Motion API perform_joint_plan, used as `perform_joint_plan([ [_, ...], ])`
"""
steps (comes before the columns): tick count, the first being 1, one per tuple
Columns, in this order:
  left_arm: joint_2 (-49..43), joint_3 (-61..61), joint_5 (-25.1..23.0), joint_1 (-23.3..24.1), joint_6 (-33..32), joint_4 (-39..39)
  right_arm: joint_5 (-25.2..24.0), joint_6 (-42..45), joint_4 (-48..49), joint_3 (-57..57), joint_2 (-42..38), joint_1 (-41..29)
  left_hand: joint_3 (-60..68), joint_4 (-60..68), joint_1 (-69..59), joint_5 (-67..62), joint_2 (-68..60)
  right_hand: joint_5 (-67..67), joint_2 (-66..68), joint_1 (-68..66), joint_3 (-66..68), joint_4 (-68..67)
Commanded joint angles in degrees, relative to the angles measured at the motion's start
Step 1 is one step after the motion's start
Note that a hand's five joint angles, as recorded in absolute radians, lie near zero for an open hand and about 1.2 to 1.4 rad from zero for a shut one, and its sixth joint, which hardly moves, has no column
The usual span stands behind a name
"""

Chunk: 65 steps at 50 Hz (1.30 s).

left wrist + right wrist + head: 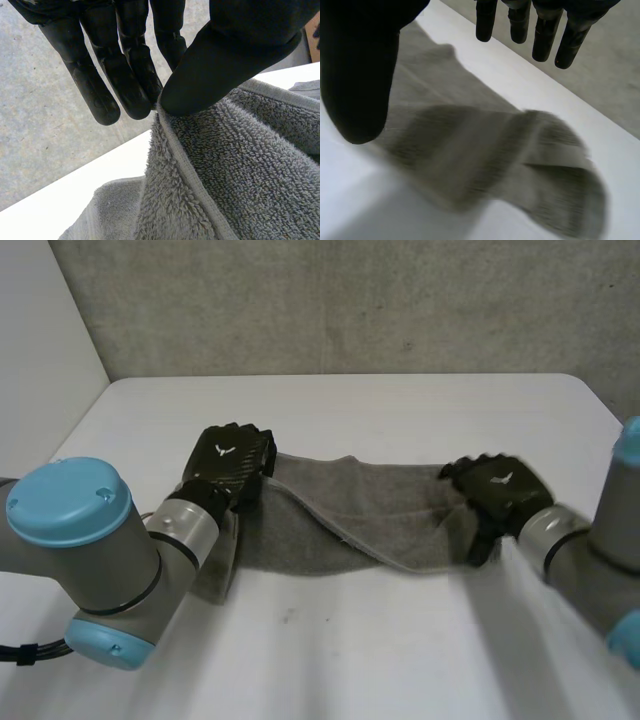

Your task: Fold the towel.

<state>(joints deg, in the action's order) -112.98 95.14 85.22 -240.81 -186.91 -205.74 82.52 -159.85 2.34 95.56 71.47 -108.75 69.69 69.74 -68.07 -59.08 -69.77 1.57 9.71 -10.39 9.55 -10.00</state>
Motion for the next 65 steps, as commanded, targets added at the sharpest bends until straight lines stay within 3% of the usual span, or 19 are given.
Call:
perform_joint_plan([
  [1, 0.22, -0.92, 0.03, -1.4, 0.14, 0.25, 0.27, -1.95, 6.8, 3.06, -1.5, -5.33, 10.31, 10.26, -11.93, -10.92, -10.23, -1.57, 0.29, 0.39, 0.45, 0.0],
  [11, 0.92, -1.36, 0.03, -3.08, 0.31, 0.52, 2.02, -18.99, 7.15, -4.49, -10.72, -11.65, 10.31, 10.26, -11.93, -10.92, -10.23, -1.57, 0.29, 0.39, 0.45, 0.0],
  [16, 0.92, -1.36, 0.12, -3.17, 0.31, 0.69, 5.44, -19.09, 7.32, -7.75, -15.46, -12.8, 10.31, 10.26, -11.93, -10.92, -10.23, -0.66, 1.2, -0.53, 1.36, -0.92],
  [23, 2.15, -1.09, 0.12, -4.04, 0.49, 1.4, 11.08, -18.39, 11.37, -10.66, -19.61, -12.81, 10.31, 10.26, -11.93, -10.92, -10.23, 11.47, 13.32, -12.65, 13.48, -13.04],
  [25, 2.32, -1.01, 0.12, -4.4, 0.49, 1.57, 12.74, -15.94, 15.39, -10.31, -19.87, -12.11, 10.31, 10.26, -11.93, -10.92, -10.23, 19.68, 21.54, -20.86, 21.7, -21.25],
  [32, 2.77, -1.01, 0.12, -4.93, 1.19, 1.93, 14.77, -6.72, 22.52, -7.85, -18.91, -7.9, 10.31, 10.26, -11.93, -10.92, -10.23, 29.11, 30.97, -30.29, 31.13, -30.68],
  [40, 2.77, -0.57, 0.12, -5.37, 1.28, 1.93, 13.72, -2.74, 22.45, -6.87, -15.83, -0.86, 10.31, 10.26, -11.93, -10.92, -10.23, 31.99, 33.84, -33.17, 34.0, -33.56],
  [45, 2.59, -0.48, 0.12, -5.37, 1.28, 1.93, 9.94, -2.48, 21.3, -7.32, -15.48, 1.26, 10.31, 10.26, -11.93, -10.92, -10.23, 35.35, 37.21, -36.53, 37.37, -36.92],
  [50, 2.59, -0.22, 0.12, -5.28, 1.28, 1.93, 5.02, -2.22, 17.35, -7.75, -15.22, 3.45, 10.31, 10.26, -11.93, -10.92, -10.23, 52.13, 53.98, -53.31, 54.14, -53.7],
  [53, 2.5, -0.04, 0.12, -5.28, 1.28, 1.93, 4.93, -2.13, 16.82, -7.93, -14.78, 3.72, 10.31, 10.26, -11.93, -10.92, -10.23, 53.69, 55.54, -54.87, 55.7, -55.26],
  [56, 2.5, 0.22, 0.03, -5.19, 1.28, 2.1, 4.75, -2.22, 16.12, -8.02, -13.28, 3.89, 10.31, 10.26, -11.93, -10.92, -10.23, 49.31, 51.17, -50.5, 51.33, -50.89],
  [58, 2.5, 0.4, 0.03, -5.19, 1.28, 2.19, 4.75, -2.3, 14.54, -8.02, -12.41, 3.89, 10.31, 10.26, -11.93, -10.92, -10.23, 31.71, 33.57, -32.9, 33.73, -33.29],
  [65, 2.15, 0.75, 0.03, -5.19, 1.19, 2.19, 4.49, -2.13, 12.6, -8.11, -11.88, 3.89, 10.31, 10.26, -11.93, -10.92, -10.23, 28.82, 30.67, -30.0, 30.83, -30.39],
])
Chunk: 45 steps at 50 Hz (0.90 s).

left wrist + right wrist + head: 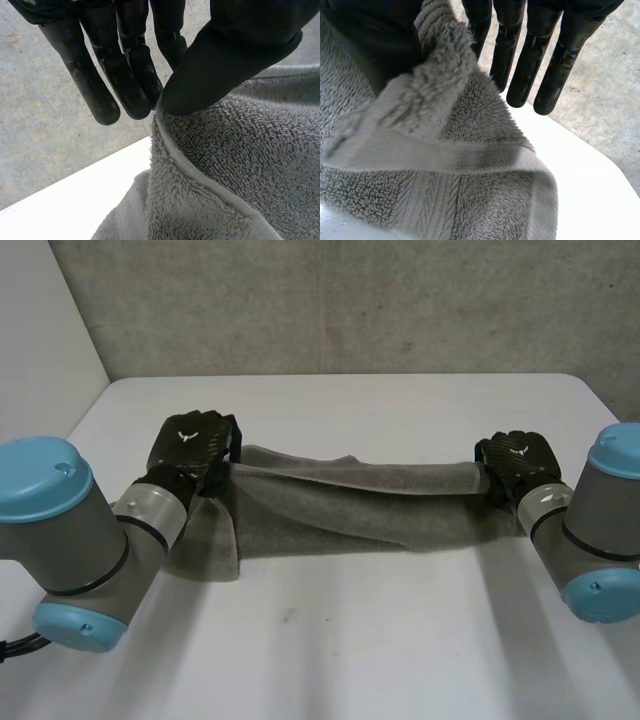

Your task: Fold the towel.

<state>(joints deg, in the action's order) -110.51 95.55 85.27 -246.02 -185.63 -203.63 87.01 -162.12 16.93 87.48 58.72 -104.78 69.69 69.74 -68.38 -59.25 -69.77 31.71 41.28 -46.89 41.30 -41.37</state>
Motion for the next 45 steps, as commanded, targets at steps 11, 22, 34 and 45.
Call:
perform_joint_plan([
  [11, -0.67, 0.86, -0.02, -0.07, -0.17, 0.07, 0.35, 0.14, -1.9, 0.15, 2.01, 0.1, 10.31, 10.26, -11.62, -10.75, -10.23, 0.95, 1.37, 4.23, 1.36, -1.29],
  [22, 0.03, 0.95, -0.2, -0.16, -0.44, 1.39, -1.13, 4.0, -2.51, 0.33, 8.85, 2.47, 10.31, 10.26, -11.62, -10.75, -10.23, 38.29, 38.72, -33.11, 38.7, -38.63],
  [34, 1.18, 1.13, -0.2, 0.11, -0.44, 4.2, -9.58, 6.21, -18.95, -3.89, 5.17, 3.18, 10.31, 10.26, -11.62, -10.75, -10.23, -11.61, -11.18, 16.78, -11.19, 11.27],
  [45, -0.14, 1.13, -0.2, 0.11, -0.35, 4.2, -9.31, 1.2, -18.52, -2.84, 0.07, 3.7, 10.31, 10.26, -11.62, -10.75, -10.23, -14.81, -14.38, 19.98, -14.39, 14.47],
])
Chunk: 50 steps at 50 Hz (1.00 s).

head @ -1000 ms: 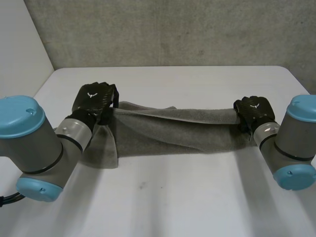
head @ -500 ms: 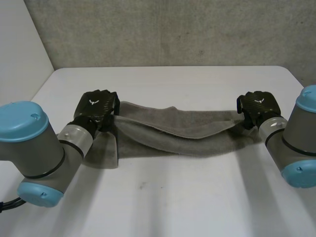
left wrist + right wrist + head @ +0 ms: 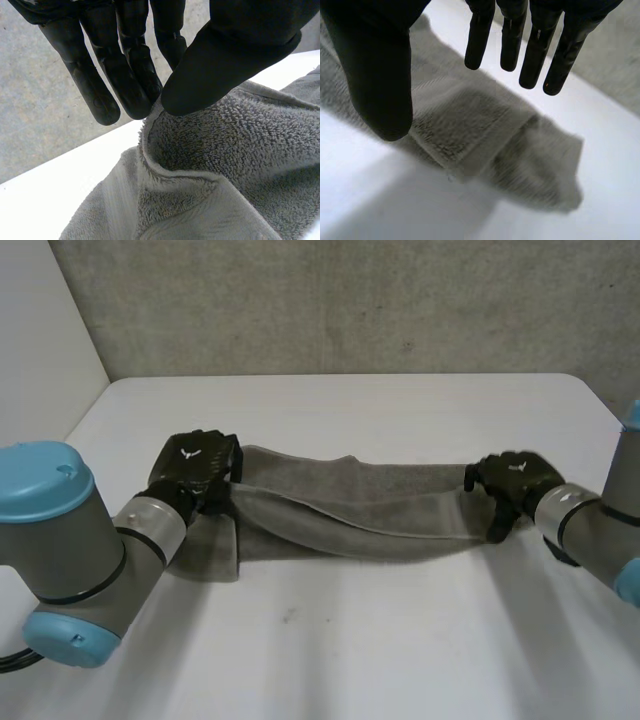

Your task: Fold the towel.

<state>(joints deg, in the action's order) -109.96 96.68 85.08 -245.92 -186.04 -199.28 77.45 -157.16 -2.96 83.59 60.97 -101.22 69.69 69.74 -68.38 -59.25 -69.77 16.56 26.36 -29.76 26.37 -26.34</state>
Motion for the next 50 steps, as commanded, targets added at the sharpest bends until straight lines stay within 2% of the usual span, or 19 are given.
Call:
perform_joint_plan([
  [1, -0.69, 0.0, 0.0, 0.0, 0.07, -0.14, 0.24, -3.77, 1.37, 1.05, -2.17, 0.15, 10.31, 10.26, -11.62, -10.75, -10.23, 0.34, 0.55, 2.85, 0.54, -0.56],
  [9, -0.87, 0.0, 0.0, -0.17, 0.16, -0.23, 0.24, -3.77, 7.69, 4.12, -1.64, -0.47, 10.31, 10.26, -11.62, -10.75, -10.23, 1.01, 1.22, 2.18, 1.21, -1.23],
  [26, -1.13, -0.09, 0.0, -0.17, 0.24, -0.32, 0.33, 1.68, 11.92, 3.33, -6.21, -0.56, 10.31, 10.26, -11.62, -10.75, -10.23, 3.03, 3.24, 0.16, 3.23, -3.26],
  [39, -1.4, -0.09, -0.09, -0.17, 0.24, -0.32, 0.59, 1.95, 12.62, -1.23, -9.11, -0.56, 10.31, 10.26, -11.62, -10.75, -10.23, 21.18, 21.38, -17.98, 21.37, -21.4],
  [50, -1.57, -0.09, -0.09, -0.17, 0.24, -0.4, 0.59, 2.12, 12.62, -2.64, -10.17, -0.56, 10.31, 10.26, -11.62, -10.75, -10.23, 23.56, 23.76, -20.36, 23.75, -23.78],
])
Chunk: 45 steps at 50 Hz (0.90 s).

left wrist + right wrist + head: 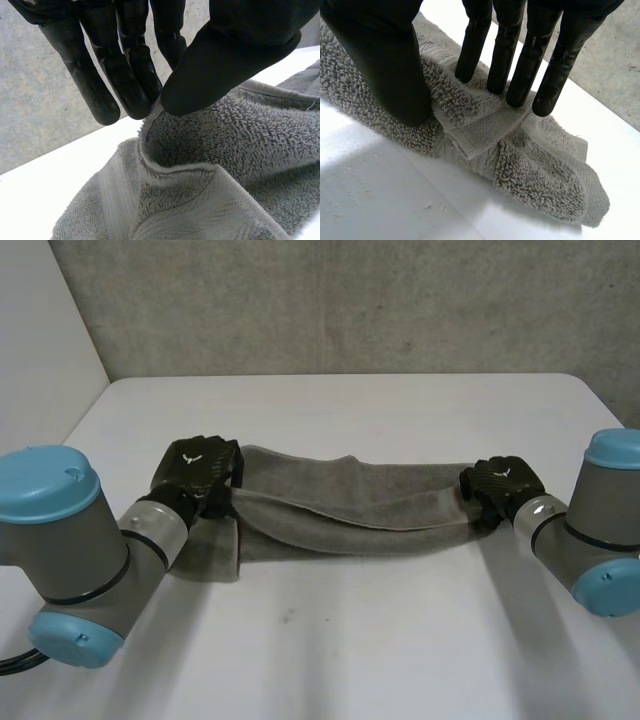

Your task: Fold the towel.

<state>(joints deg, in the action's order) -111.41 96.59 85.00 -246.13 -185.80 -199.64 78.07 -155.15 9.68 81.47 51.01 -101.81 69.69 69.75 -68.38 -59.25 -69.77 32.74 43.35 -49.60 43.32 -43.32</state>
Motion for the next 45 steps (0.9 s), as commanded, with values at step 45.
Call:
perform_joint_plan([
  [45, -0.66, 0.09, -0.01, 0.03, -0.08, 0.04, 0.16, 2.66, -0.46, -5.36, 0.4, -0.15, 10.31, 10.25, -11.62, -10.75, -10.23, 1.15, 0.55, 5.7, 0.57, -0.57],
])
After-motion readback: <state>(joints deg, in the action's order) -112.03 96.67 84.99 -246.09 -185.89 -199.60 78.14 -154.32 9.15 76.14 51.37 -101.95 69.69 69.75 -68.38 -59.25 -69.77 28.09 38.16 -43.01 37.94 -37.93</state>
